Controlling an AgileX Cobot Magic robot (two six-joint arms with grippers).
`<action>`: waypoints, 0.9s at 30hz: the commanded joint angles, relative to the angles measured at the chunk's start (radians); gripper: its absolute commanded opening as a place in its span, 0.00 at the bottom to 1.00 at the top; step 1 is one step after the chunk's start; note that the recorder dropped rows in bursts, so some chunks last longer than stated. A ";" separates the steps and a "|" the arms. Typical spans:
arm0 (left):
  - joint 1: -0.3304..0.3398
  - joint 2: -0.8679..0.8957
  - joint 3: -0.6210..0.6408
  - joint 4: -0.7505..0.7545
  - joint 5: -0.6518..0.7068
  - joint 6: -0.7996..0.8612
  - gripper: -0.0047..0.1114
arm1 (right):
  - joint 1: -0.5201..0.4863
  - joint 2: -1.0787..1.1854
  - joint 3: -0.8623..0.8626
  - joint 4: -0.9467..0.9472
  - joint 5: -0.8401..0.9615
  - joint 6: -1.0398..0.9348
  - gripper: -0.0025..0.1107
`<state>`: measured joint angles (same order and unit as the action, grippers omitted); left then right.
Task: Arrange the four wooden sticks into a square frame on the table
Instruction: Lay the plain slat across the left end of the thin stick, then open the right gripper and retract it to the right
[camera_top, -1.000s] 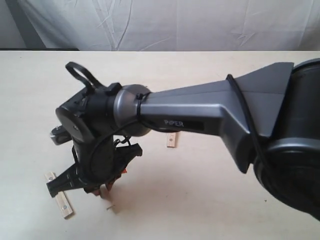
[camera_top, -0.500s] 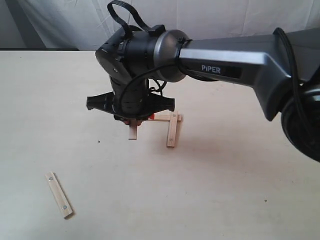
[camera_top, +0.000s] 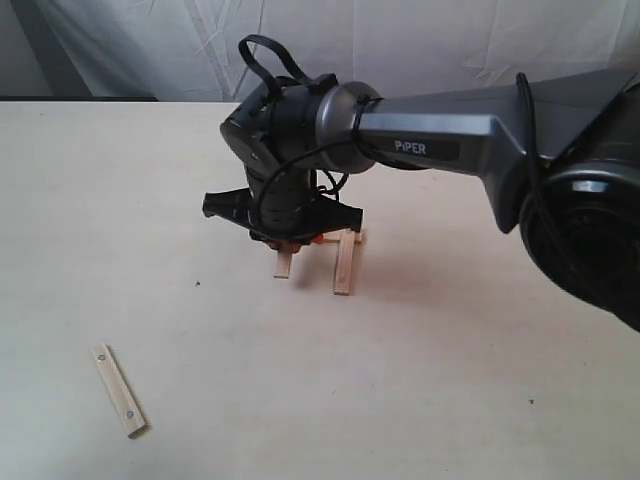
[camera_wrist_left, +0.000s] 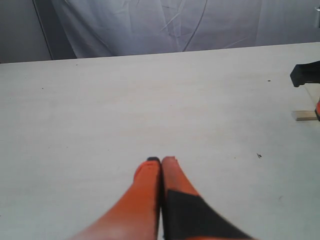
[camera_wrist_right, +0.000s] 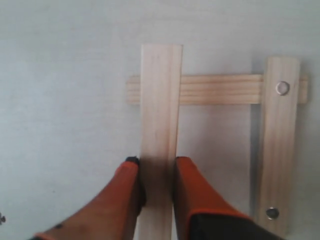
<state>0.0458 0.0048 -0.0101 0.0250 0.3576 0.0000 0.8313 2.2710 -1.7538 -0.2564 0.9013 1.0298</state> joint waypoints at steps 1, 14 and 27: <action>0.002 -0.005 0.006 -0.002 -0.015 0.000 0.04 | -0.005 0.008 -0.005 -0.004 -0.039 0.001 0.22; 0.002 -0.005 0.006 -0.002 -0.015 0.000 0.04 | -0.005 0.008 -0.005 0.015 -0.042 -0.010 0.41; 0.002 -0.005 0.006 -0.002 -0.015 0.000 0.04 | 0.017 -0.096 -0.005 0.286 0.021 -0.421 0.41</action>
<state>0.0458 0.0048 -0.0101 0.0250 0.3576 0.0000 0.8376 2.2043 -1.7538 -0.0361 0.8901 0.7236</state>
